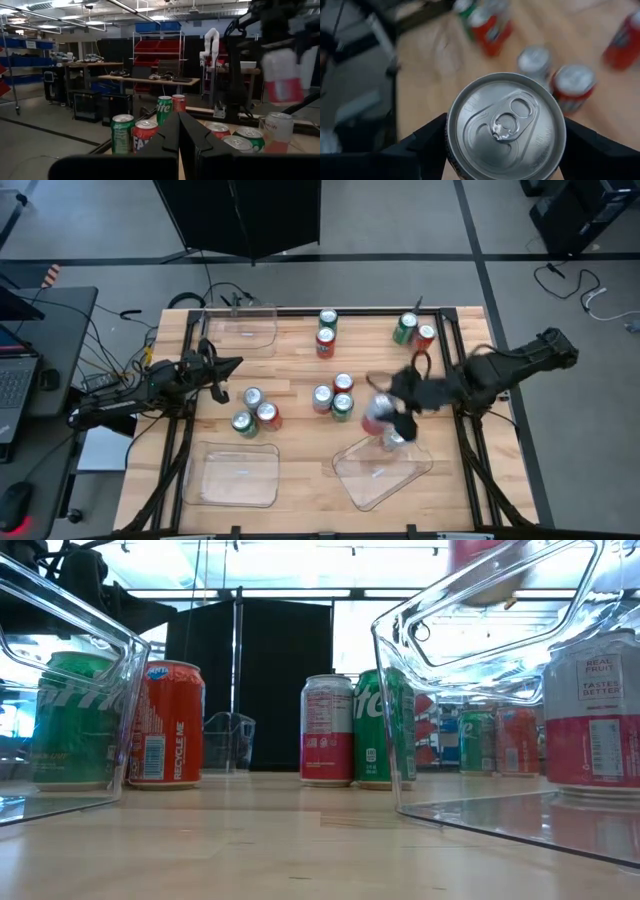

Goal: Sort soda cans
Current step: Put the pink/white soda can into the bottom right transparent bin

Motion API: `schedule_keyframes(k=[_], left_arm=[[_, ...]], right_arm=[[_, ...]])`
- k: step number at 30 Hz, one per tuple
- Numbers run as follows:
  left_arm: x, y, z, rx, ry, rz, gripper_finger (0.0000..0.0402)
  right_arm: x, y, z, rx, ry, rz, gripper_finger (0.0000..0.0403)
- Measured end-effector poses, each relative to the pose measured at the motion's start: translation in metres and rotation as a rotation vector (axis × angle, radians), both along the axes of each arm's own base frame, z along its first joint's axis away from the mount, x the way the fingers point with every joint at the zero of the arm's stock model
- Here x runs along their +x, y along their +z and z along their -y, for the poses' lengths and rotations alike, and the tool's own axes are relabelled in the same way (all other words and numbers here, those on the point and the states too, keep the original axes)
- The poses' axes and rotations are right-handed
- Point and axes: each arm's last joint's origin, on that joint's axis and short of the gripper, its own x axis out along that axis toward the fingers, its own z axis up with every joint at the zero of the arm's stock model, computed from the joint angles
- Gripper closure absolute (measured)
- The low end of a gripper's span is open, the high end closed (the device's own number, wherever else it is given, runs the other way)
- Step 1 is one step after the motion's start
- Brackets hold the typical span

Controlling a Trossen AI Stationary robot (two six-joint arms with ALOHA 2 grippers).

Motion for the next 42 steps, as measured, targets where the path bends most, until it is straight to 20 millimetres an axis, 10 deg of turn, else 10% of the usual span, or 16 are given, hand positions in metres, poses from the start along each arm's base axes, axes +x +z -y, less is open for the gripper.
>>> schedule_keyframes(k=[15, 42], left_arm=[[0.0, 0.001, 0.0, 0.002, 0.0, 0.011, 0.04], [0.0, 0.001, 0.0, -0.006, -0.001, 0.009, 0.04]], right_arm=[[-0.063, -0.025, -0.068, -0.01, 0.006, -0.251, 0.0117], [-0.033, -0.134, -0.12, -0.205, -0.345, -0.434, 0.0117]])
